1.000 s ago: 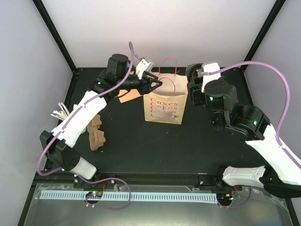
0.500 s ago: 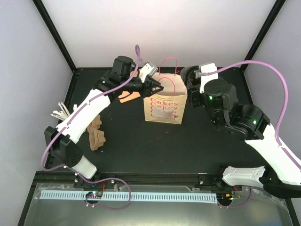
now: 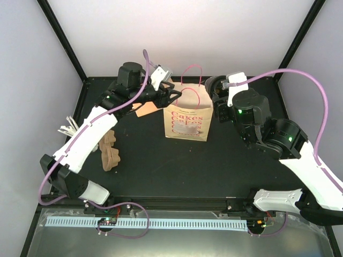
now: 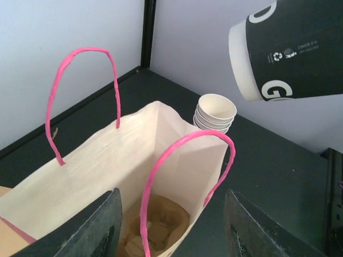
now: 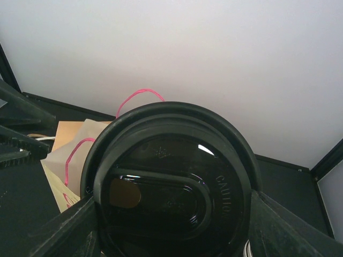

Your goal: Pack the takeout coffee

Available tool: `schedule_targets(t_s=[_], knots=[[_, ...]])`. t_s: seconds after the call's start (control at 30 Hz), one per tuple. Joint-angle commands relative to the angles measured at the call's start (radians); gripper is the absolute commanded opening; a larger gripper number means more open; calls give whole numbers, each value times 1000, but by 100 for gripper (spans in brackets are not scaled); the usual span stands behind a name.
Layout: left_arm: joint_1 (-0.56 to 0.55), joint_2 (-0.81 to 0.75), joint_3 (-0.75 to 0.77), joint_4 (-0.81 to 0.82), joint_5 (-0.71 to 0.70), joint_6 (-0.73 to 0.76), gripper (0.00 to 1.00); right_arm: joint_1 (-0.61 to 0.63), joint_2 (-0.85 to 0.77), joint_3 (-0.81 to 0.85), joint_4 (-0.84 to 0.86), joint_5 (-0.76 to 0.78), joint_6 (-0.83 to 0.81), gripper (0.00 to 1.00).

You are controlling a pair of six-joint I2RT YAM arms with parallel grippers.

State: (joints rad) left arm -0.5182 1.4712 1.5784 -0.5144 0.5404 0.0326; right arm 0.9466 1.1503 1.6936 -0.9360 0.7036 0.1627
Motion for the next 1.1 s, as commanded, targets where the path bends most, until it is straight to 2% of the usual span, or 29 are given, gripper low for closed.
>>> schedule_targets(t_s=[0.0, 0.23, 0.33, 0.4, 0.5, 0.53, 0.67, 0.83, 1.07], knots=[[5, 27, 36, 11, -33, -4, 55, -5, -14, 20, -10, 5, 7, 65], [5, 89, 60, 8, 32, 12, 55, -5, -18, 30, -27, 18, 4, 65], [4, 111, 73, -1, 33, 16, 50, -5, -19, 28, -32, 18, 6, 65], [5, 126, 83, -15, 43, 18, 36, -6, -17, 28, -31, 16, 5, 65], [4, 145, 120, -63, 80, 38, 8, -6, -3, 32, -40, 7, 6, 65], [3, 147, 127, -79, 94, 47, 2, -8, 5, 38, -47, 5, 7, 65], [-1, 97, 91, -113, 123, 77, 1, -13, 54, 73, -94, -9, 14, 65], [-21, -31, -72, -49, 147, 91, 2, -19, 86, 91, -108, -64, 13, 65], [-77, -200, -260, 47, 195, 34, 2, -22, 167, 192, -202, -255, 0, 64]])
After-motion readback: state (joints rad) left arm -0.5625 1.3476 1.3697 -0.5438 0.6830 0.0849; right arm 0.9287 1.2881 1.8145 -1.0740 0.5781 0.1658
